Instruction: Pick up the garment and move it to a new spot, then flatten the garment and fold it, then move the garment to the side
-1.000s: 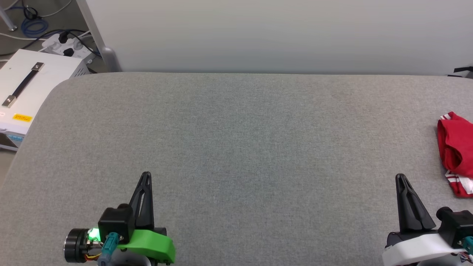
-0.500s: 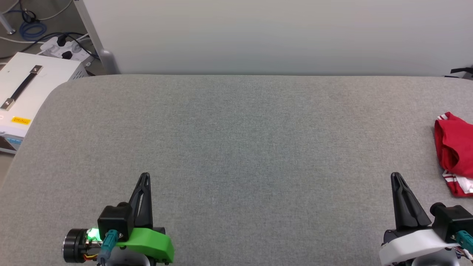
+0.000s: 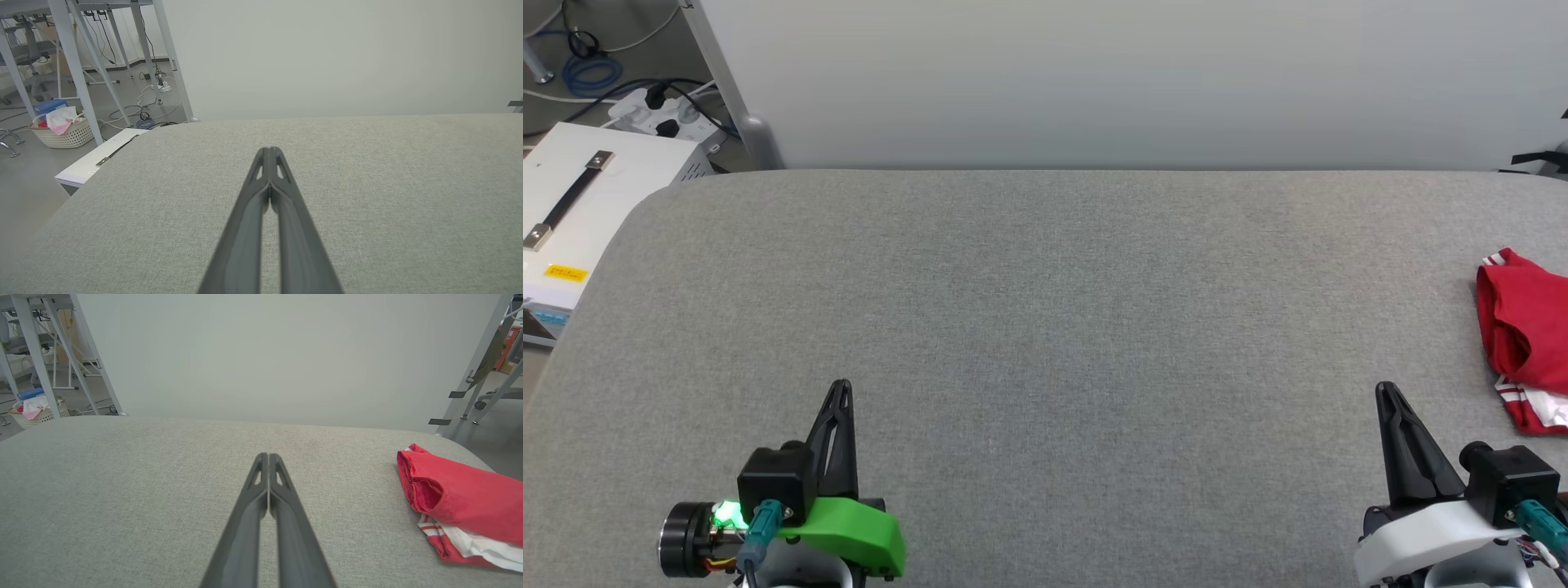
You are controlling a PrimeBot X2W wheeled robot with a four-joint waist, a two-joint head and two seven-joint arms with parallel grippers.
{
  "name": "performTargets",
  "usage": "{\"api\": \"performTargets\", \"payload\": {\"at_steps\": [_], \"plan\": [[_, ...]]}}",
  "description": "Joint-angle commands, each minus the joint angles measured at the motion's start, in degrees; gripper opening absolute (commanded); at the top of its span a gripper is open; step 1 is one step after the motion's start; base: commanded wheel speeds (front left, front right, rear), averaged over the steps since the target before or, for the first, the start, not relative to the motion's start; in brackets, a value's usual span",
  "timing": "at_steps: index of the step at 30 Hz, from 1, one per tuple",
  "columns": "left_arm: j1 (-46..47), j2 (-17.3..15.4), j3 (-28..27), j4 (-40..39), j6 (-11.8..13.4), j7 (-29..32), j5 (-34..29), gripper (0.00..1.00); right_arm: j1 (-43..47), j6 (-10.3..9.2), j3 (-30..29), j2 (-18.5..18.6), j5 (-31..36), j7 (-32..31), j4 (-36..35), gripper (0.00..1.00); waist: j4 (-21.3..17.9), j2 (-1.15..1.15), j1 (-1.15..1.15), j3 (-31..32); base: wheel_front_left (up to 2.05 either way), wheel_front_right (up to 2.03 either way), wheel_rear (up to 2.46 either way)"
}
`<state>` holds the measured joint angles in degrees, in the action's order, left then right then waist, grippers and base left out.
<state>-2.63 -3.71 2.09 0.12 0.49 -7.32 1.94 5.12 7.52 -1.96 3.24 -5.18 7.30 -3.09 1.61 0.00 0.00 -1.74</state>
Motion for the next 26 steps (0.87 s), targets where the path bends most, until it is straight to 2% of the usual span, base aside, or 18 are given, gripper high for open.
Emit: {"api": "performTargets", "payload": {"at_steps": [1, 26], "plan": [[1.0, 0.3, -0.2, 0.0, -0.2, 0.4, -0.6, 0.0, -1.2, -0.02, 0.1, -0.1, 0.6, -0.3, 0.3, 0.0, 0.0, 0.0, 0.0, 0.0, 0.0, 0.0, 0.0], [1.7, 0.5, -1.1, -0.1, -0.3, 3.5, -1.2, 0.0, -3.0, -0.02, 1.0, -0.2, 2.7, -3.4, 1.5, 0.0, -0.7, 0.0, 0.0, 0.8, 0.0, 0.0, 0.0]]}}
